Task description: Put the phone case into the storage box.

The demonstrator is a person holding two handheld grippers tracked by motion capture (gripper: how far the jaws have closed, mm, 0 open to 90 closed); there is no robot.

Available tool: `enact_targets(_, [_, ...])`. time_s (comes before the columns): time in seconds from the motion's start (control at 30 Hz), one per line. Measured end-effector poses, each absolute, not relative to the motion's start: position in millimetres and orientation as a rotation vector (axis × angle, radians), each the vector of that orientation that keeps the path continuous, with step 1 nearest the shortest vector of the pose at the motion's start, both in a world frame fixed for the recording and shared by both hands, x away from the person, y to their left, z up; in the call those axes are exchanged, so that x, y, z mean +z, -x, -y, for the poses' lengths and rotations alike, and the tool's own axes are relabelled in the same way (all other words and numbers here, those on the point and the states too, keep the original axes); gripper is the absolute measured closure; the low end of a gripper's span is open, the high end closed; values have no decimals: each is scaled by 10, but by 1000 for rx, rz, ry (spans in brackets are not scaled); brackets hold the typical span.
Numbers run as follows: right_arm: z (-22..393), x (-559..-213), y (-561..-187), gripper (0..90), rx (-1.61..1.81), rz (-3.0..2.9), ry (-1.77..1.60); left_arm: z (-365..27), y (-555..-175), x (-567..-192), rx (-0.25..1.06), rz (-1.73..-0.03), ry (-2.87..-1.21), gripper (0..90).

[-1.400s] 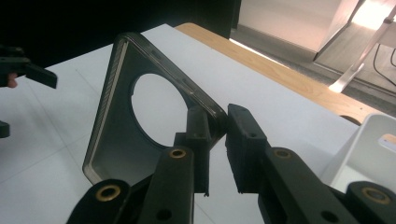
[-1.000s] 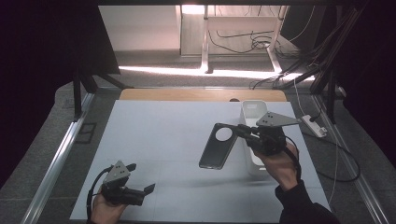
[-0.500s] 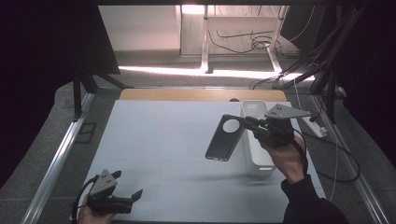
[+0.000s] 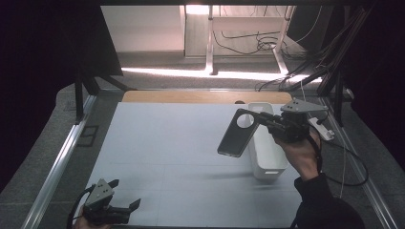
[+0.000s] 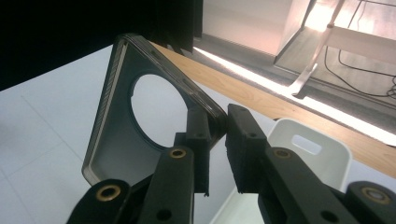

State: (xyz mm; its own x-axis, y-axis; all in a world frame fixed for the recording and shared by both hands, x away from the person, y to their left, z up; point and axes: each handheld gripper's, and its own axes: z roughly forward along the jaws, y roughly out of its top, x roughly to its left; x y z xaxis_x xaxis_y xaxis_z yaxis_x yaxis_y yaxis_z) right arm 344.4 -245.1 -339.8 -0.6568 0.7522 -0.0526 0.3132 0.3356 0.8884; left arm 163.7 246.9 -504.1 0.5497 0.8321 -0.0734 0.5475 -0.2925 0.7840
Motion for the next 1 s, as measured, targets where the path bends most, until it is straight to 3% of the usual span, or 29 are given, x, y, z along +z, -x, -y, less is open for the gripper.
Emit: enact_targets(1.0, [2815,-3250,-3700,785,1167,-2051,-953,-2462,-1637,-5047,479,-1095,-1995,0])
